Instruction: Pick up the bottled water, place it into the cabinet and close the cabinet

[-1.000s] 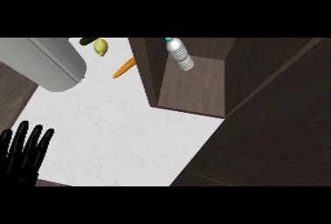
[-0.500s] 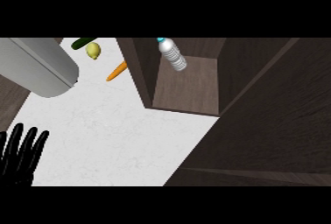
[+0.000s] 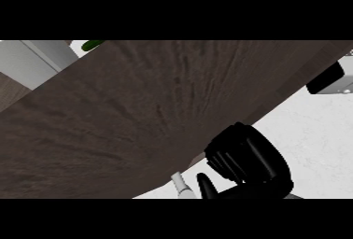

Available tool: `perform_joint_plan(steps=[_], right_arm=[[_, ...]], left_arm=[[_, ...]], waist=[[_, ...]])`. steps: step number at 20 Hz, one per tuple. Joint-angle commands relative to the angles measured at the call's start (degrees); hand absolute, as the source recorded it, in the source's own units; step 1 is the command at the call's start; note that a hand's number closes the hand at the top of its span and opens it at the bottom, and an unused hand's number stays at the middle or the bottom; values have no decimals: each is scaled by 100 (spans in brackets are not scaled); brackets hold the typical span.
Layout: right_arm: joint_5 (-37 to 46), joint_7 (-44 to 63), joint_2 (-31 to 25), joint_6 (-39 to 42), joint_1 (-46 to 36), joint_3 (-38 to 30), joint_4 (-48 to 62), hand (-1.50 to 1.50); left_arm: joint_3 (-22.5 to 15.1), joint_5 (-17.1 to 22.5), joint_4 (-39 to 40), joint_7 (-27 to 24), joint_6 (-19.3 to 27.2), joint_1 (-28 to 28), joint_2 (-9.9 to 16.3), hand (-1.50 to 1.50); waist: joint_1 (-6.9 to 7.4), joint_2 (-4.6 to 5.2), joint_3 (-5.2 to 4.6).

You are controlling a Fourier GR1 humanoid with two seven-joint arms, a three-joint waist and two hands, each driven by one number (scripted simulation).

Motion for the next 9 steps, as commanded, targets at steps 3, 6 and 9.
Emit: perform_joint_plan(steps=[3, 6, 9], right_arm=[[-256, -151, 118, -1083, -2024, -571, 1829, 150], [-489, -381, 119, -1335, -2892, -767, 2837, 150], [-818, -476, 120, -1515, -3886, -835, 3780, 150]], left_arm=[[28, 48, 56, 24, -153, -32, 32, -150], [-57, -5, 19, -33, -173, 153, -27, -150], [44, 65, 190, 44, -188, -63, -51, -150]], waist=[[75, -14, 22], [93, -38, 32], [-113, -63, 30]])
